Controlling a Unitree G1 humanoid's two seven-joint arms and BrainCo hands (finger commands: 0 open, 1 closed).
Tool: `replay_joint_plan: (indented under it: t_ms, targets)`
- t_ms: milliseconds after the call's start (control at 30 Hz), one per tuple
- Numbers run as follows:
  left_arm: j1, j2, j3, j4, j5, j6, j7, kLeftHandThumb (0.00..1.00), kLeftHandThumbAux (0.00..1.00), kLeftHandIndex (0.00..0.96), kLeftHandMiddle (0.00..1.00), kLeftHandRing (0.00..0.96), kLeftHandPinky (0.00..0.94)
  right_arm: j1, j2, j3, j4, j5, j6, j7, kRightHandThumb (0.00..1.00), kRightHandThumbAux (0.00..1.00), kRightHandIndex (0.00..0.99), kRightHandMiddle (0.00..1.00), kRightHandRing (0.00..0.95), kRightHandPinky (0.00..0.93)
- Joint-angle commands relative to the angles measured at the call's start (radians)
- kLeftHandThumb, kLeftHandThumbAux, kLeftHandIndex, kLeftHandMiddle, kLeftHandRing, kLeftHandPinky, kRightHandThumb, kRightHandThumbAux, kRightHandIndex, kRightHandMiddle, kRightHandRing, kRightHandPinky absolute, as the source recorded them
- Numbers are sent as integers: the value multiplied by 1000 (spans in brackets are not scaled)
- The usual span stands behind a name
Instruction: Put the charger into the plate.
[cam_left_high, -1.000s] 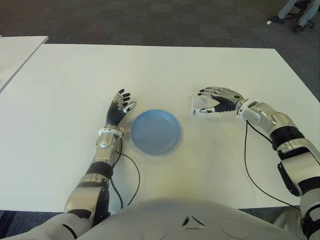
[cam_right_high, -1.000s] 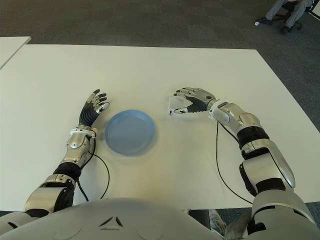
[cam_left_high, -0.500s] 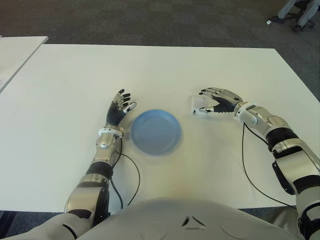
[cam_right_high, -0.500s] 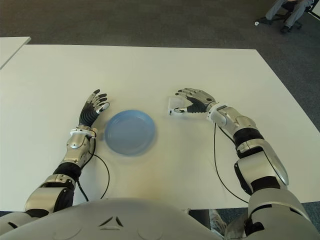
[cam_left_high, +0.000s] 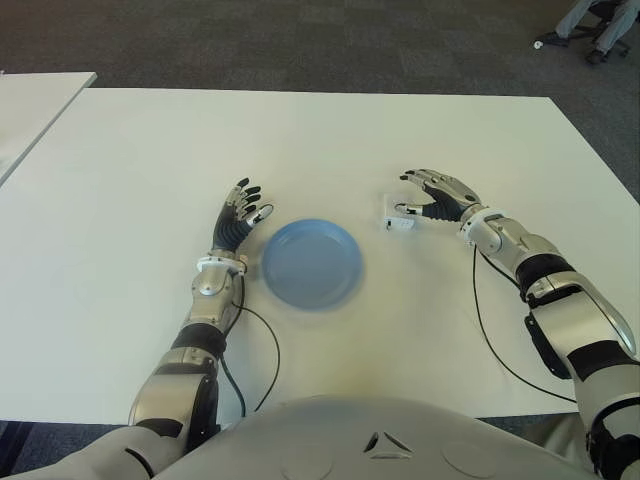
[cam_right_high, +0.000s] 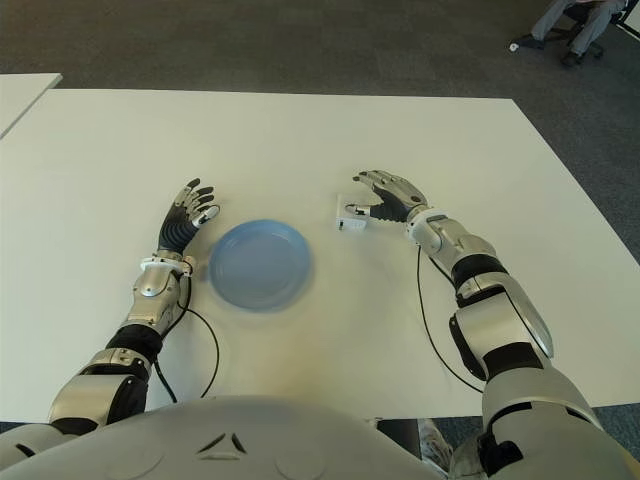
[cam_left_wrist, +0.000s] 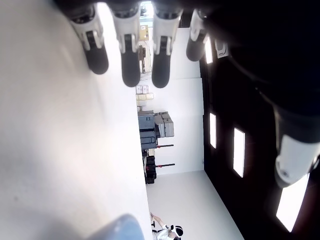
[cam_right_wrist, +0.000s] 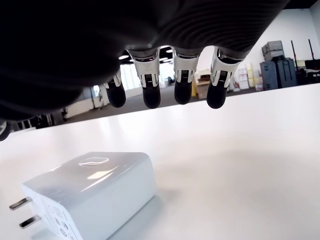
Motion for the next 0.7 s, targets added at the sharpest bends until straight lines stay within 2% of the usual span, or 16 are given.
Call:
replay_joint_plan:
  t_ms: [33, 267, 700]
  targets:
    - [65, -3, -6, 59, 10, 56, 1, 0, 577, 66, 192, 187, 169, -24, 28, -4, 21, 11, 25, -20, 348, 148, 0, 0, 0, 0]
    - [69, -4, -7, 58, 11, 44, 0, 0, 578, 58, 182, 178, 163, -46, 60, -5, 64, 17, 63, -47, 368, 148, 0, 0, 0, 0]
    - [72, -6, -8, 54, 10, 43, -2, 0, 582, 53, 180, 176, 166, -39, 71, -2, 85, 30, 65, -62, 382, 145, 0, 0, 0, 0]
